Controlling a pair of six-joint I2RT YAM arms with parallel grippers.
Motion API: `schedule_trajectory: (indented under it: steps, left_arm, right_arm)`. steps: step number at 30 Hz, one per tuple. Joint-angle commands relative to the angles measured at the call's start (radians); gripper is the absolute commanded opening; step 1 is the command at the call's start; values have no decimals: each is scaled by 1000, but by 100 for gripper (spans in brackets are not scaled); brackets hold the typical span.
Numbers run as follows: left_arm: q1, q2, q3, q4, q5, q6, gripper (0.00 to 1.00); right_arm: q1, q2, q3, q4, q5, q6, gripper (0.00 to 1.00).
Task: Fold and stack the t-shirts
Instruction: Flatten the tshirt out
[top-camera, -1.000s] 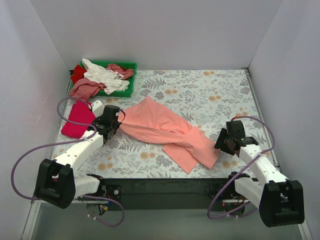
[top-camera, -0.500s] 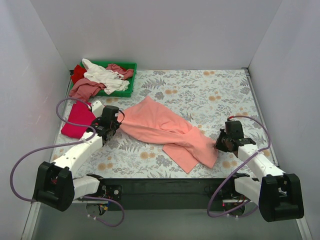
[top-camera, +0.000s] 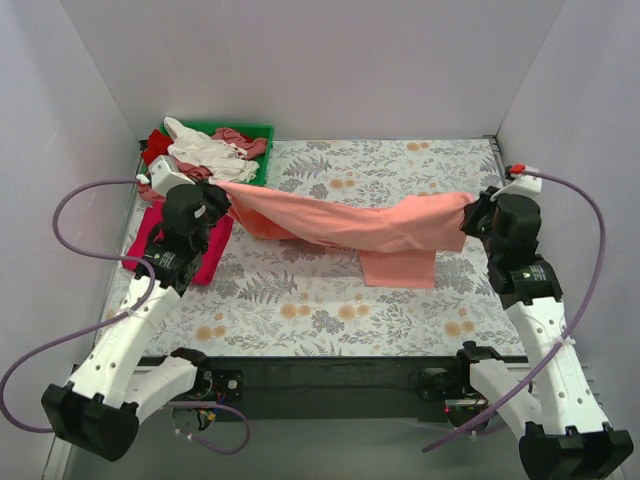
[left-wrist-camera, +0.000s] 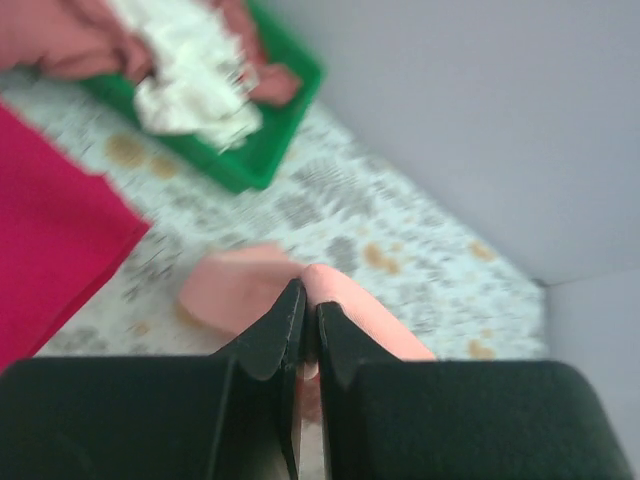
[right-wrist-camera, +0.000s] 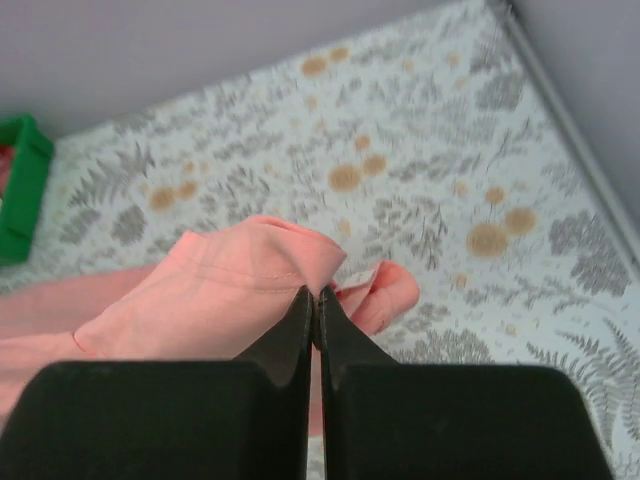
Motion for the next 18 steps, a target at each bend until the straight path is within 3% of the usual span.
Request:
schedule_trajectory:
  steps: [1, 3, 10, 14, 18]
  left_arm:
    - [3, -95, 85, 137, 79, 88, 0]
    - [3, -139, 112, 206, 125, 110, 0]
    - [3, -185, 349, 201, 284, 163, 0]
    - [5, -207, 418, 198, 346, 179, 0]
    - [3, -195, 438, 195, 355, 185, 0]
  right_arm:
    - [-3, -59, 190, 12, 116, -49, 1]
    - [-2, -84, 310, 14, 147, -59, 1]
    - [-3, -67, 686, -31, 145, -179, 1]
    - [-2, -56, 819, -64, 150, -229, 1]
    - [-3, -48, 846, -103, 196, -233, 1]
